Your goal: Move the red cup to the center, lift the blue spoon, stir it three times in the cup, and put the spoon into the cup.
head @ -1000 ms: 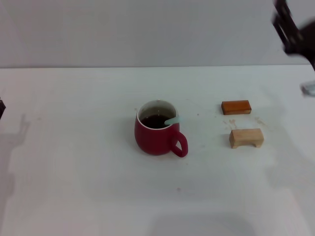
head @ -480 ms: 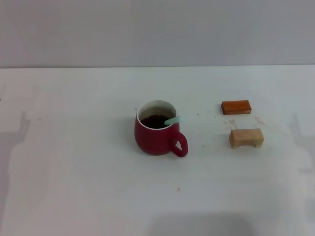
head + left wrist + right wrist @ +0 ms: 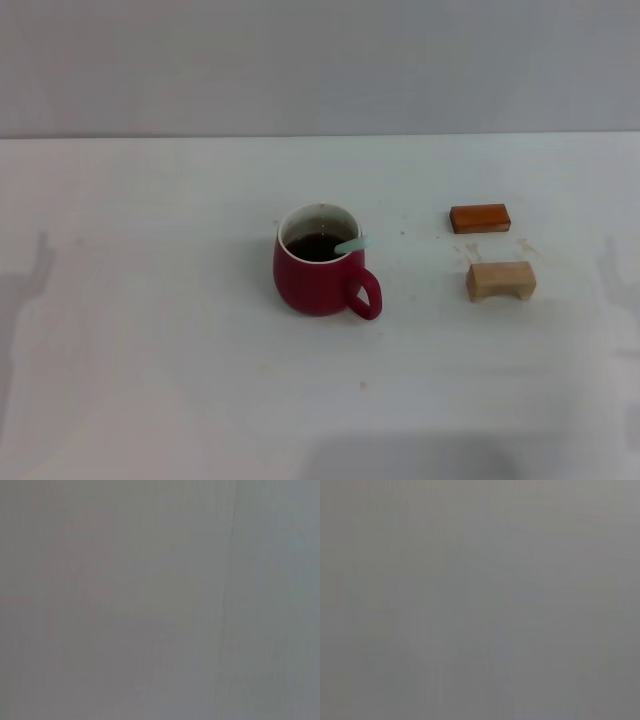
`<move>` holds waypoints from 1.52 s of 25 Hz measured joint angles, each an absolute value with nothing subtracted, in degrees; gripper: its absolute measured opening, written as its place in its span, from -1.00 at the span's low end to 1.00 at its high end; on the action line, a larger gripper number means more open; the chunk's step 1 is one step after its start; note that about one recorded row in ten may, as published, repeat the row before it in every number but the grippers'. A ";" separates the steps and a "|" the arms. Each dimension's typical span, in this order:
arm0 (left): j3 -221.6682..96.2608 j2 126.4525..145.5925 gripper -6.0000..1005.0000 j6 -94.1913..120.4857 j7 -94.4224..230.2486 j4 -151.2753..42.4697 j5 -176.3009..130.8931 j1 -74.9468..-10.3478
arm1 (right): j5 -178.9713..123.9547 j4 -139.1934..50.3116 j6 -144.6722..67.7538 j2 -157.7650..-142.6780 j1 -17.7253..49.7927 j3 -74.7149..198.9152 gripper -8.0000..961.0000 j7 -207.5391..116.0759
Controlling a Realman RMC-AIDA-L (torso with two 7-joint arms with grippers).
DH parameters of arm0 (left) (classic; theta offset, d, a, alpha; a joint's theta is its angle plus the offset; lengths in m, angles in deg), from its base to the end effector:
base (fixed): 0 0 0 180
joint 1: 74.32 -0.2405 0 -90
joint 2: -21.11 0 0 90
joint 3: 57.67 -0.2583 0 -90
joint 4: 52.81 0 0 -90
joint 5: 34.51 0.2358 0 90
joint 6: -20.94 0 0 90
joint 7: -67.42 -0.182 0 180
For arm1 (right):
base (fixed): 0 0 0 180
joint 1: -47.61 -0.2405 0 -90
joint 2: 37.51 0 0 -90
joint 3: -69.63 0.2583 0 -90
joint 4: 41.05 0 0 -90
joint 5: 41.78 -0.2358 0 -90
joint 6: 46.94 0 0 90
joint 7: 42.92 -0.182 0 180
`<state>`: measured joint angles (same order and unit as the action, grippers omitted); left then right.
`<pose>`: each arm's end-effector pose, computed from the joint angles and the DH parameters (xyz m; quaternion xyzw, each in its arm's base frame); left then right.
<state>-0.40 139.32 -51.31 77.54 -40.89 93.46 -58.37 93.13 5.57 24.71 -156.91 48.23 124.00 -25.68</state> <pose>-0.3952 0.3337 0.0170 -0.5787 -0.2833 -0.3206 0.6943 0.2905 0.3094 -0.0056 -0.5839 0.1718 0.3428 0.7156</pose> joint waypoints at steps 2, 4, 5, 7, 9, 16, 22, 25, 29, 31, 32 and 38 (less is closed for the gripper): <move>-0.35 139.32 0.70 -51.31 77.48 -40.90 93.46 -58.40 | 92.22 5.56 24.93 -156.81 47.96 123.35 0.53 -25.50; -0.24 139.32 0.70 -51.31 77.41 -40.94 93.46 -58.46 | 92.07 5.56 25.04 -156.77 47.86 123.19 0.53 -25.46; -0.15 139.32 0.70 -51.31 77.36 -40.95 93.44 -58.48 | 92.03 5.45 25.07 -156.75 47.77 123.15 0.53 -25.38; -0.14 139.31 0.70 -51.31 77.34 -40.95 93.43 -58.49 | 92.00 5.40 25.09 -156.73 47.72 123.15 0.53 -25.31; -0.12 139.34 0.70 -51.30 77.20 -40.95 93.39 -58.50 | 91.99 5.39 25.11 -156.72 47.67 123.15 0.53 -25.29; -0.10 139.49 0.70 -51.13 75.59 -40.95 93.25 -58.59 | 91.93 4.36 25.16 -156.74 46.54 123.13 0.53 -25.24; -0.10 139.57 0.70 -51.27 75.53 -40.95 93.15 -59.08 | 91.90 4.05 25.21 -156.77 46.20 122.95 0.53 -25.22; -0.10 139.58 0.70 -51.29 75.51 -40.95 93.09 -59.33 | 91.90 4.14 25.22 -156.74 46.16 122.61 0.53 -25.19; -0.11 139.58 0.70 -51.31 75.50 -40.95 93.03 -59.57 | 91.90 4.25 25.22 -156.76 46.27 122.51 0.53 -25.17; -0.11 139.58 0.70 -51.31 75.50 -40.90 93.01 -59.67 | 91.90 4.30 25.22 -156.81 46.30 122.45 0.53 -25.17; -0.11 139.58 0.70 -51.31 75.50 -40.89 93.01 -59.70 | 91.90 4.34 25.23 -156.81 46.38 122.44 0.53 -25.16; -0.11 139.58 0.70 -51.31 75.50 -40.93 93.01 -59.96 | 91.90 4.44 25.28 -156.80 46.56 122.39 0.53 -25.16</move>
<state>-0.11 139.58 -51.31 75.50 -40.93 93.01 -59.96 91.90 4.44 25.28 -156.80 46.56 122.39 -25.16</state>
